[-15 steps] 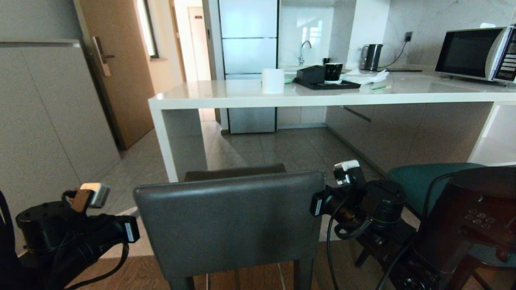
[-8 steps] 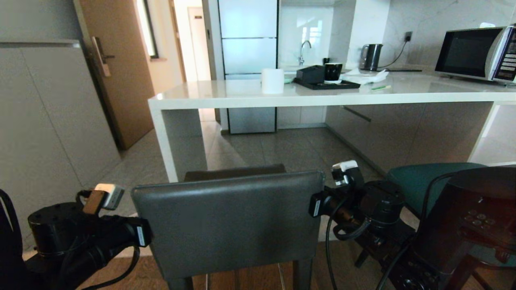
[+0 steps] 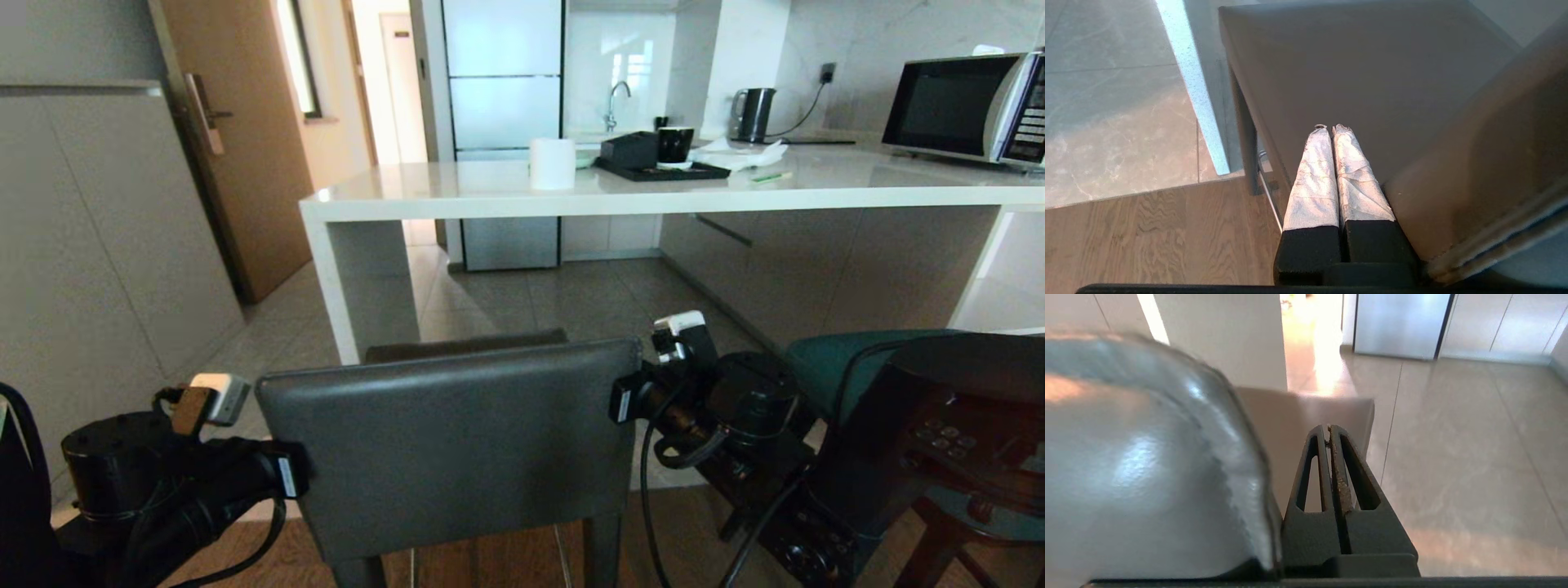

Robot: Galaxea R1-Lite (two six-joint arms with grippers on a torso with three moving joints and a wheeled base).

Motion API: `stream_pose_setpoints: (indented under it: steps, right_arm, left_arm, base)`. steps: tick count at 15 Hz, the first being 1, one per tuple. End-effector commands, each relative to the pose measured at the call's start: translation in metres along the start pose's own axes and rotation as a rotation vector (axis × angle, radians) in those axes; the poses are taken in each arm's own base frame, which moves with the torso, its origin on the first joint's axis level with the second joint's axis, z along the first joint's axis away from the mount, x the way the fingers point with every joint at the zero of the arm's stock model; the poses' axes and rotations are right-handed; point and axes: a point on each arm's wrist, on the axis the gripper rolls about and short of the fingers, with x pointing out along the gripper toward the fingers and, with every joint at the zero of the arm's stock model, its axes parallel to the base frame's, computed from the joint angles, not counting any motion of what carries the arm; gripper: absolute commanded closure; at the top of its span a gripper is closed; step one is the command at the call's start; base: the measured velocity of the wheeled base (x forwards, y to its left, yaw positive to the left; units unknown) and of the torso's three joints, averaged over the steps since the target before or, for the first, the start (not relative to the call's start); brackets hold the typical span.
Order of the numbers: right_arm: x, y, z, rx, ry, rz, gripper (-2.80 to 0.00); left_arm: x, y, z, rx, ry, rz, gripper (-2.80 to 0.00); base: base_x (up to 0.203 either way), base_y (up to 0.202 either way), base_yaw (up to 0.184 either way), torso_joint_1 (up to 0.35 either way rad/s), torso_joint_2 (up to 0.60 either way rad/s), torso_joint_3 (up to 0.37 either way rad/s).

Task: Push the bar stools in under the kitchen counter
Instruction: Push the gray chair back under the dining table

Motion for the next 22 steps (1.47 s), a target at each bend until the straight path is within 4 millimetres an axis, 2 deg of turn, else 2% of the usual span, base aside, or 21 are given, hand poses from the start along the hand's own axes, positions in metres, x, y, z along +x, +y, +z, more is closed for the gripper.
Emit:
stream_pose_setpoints:
  steps: [1,4,9,10,13,15,17,21,22]
  right_arm:
    - [0.005,0.009,0.008,0.007,-0.049,0.027,0.0]
    - [0.012,0.01,0.0,0.007,-0.04,0.023,0.0]
    - [0.008,-0.026,-0.02,-0.002,0.037,-0.097,0.0]
    - [0.005,-0.027,-0.022,-0.005,0.051,-0.099,0.0]
    - [-0.004,-0.025,-0.026,-0.012,0.084,-0.088,0.0]
    - [-0.009,-0.022,-0.035,-0.014,0.126,-0.079,0.0]
    - [-0.008,-0.018,-0.036,-0.011,0.126,-0.07,0.0]
    - [-0.008,-0.018,-0.043,-0.006,0.146,-0.069,0.0]
    - [-0.007,-0.018,-0.044,0.0,0.146,-0.069,0.0]
  left_arm:
    - [0.002,0.0,-0.005,-0.003,0.023,-0.006,0.0]
    - [0.004,0.001,-0.007,-0.005,0.032,-0.006,0.0]
    - [0.015,-0.004,-0.005,0.008,0.019,-0.028,0.0]
    - [0.02,-0.004,-0.003,0.011,0.006,-0.027,0.0]
    - [0.032,-0.003,-0.002,0.016,-0.013,0.005,0.0]
    - [0.037,-0.01,0.002,0.027,-0.038,0.005,0.0]
    - [0.043,-0.017,0.007,0.035,-0.068,0.009,0.0]
    - [0.059,-0.018,0.023,0.041,-0.128,0.018,0.0]
    - [0.062,-0.018,0.021,0.041,-0.112,0.021,0.0]
  base:
    - [0.0,0.0,0.0,0.0,0.0,0.0]
    - [0.0,0.0,0.0,0.0,0.0,0.0]
    - [0.0,0.0,0.0,0.0,0.0,0.0]
    - [0.0,0.0,0.0,0.0,0.0,0.0]
    - [0.0,0.0,0.0,0.0,0.0,0.0]
    - [0.0,0.0,0.0,0.0,0.0,0.0]
    - [0.0,0.0,0.0,0.0,0.0,0.0]
    - [0.0,0.0,0.0,0.0,0.0,0.0]
    - [0.0,0.0,0.0,0.0,0.0,0.0]
